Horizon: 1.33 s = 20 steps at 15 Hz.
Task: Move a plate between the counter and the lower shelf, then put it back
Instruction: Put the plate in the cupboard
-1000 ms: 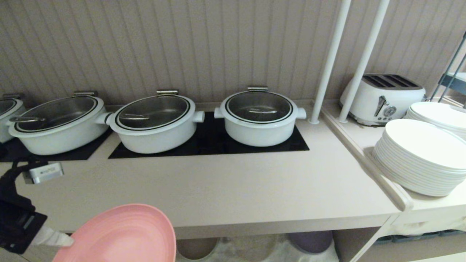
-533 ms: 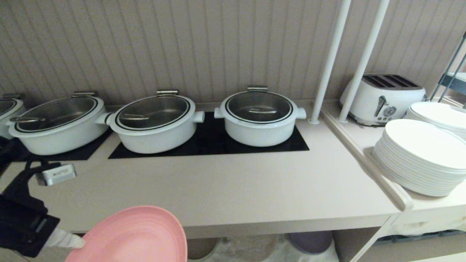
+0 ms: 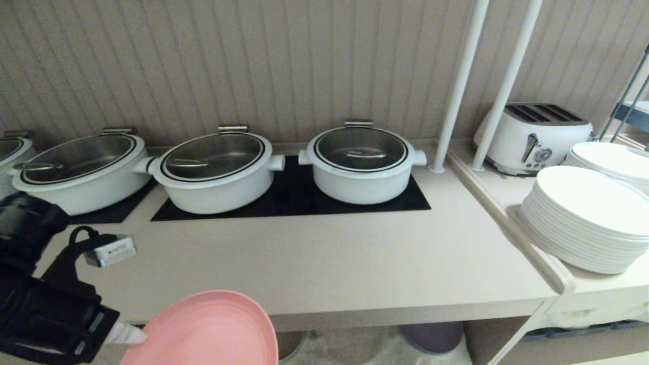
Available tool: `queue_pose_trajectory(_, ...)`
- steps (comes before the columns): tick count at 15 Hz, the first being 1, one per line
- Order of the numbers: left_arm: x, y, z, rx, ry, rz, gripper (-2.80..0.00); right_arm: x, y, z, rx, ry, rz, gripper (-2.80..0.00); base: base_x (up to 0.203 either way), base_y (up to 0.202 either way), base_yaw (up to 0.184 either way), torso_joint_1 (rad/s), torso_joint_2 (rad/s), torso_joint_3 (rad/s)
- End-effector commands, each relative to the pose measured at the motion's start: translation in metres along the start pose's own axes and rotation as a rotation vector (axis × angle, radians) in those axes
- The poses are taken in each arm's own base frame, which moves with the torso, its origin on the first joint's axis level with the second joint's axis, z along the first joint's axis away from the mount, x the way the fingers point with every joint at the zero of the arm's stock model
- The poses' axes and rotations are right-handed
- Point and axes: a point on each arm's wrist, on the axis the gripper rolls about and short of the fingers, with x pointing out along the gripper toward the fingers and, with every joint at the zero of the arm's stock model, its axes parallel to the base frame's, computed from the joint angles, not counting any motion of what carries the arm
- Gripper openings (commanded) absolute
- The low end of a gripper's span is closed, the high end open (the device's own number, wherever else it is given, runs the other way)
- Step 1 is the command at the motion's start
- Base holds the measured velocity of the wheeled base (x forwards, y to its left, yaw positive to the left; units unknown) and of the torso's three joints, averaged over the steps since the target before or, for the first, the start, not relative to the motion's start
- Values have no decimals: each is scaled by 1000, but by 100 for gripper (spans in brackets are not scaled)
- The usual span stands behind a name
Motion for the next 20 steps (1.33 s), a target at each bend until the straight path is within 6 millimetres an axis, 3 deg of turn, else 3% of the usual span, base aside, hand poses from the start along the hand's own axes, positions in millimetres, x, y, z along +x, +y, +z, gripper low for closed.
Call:
queue_pose_trajectory(1, 4, -4, -7, 7, 25, -18, -280, 0, 0, 0, 0, 0, 0, -280, 0, 0, 0, 0, 0, 0)
queue_pose_trajectory(9, 24, -12, -36, 51, 6, -8, -280, 0, 0, 0, 0, 0, 0, -280, 0, 0, 0, 0, 0, 0)
queue_pose_trajectory(20, 21, -15, -37, 19, -15, -6, -280, 0, 0, 0, 0, 0, 0, -280, 0, 0, 0, 0, 0, 0)
